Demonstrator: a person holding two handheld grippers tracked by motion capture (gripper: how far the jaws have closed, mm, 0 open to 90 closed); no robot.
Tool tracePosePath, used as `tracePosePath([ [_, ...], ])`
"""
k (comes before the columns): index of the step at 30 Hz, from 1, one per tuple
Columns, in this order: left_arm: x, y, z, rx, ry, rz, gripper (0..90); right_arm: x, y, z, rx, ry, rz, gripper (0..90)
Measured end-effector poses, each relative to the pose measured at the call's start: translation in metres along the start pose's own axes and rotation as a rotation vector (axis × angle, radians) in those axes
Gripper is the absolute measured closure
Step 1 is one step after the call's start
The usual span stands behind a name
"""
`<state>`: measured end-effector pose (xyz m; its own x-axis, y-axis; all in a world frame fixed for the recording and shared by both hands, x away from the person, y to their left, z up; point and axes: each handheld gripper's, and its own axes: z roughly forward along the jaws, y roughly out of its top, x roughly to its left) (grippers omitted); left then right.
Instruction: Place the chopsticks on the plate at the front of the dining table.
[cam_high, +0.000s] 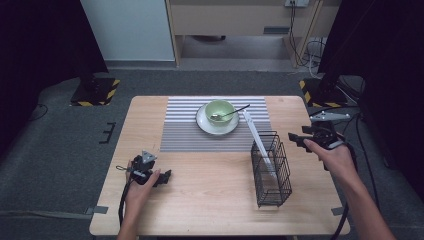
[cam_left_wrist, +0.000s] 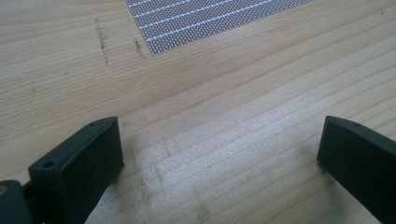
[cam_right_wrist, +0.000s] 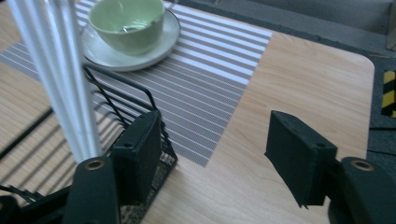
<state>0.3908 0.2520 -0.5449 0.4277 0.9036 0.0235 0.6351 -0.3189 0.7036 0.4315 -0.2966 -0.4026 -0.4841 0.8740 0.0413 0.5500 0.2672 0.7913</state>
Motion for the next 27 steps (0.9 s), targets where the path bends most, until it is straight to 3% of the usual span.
tracePosePath([
  [14, 0.001, 0.001, 0.001, 0.000, -0.006, 0.006, 0.0, 0.032, 0.044, 0.005, -0.036, 0.093, -0.064, 61.6],
  [16, 0.001, 0.001, 0.001, 0.000, -0.006, 0.006, 0.0, 0.042, 0.050, 0.008, -0.044, 0.115, -0.074, 64.9],
  [27, 0.001, 0.001, 0.001, 0.001, -0.006, 0.007, 0.0, 0.069, 0.059, 0.016, -0.066, 0.157, -0.126, 73.4],
])
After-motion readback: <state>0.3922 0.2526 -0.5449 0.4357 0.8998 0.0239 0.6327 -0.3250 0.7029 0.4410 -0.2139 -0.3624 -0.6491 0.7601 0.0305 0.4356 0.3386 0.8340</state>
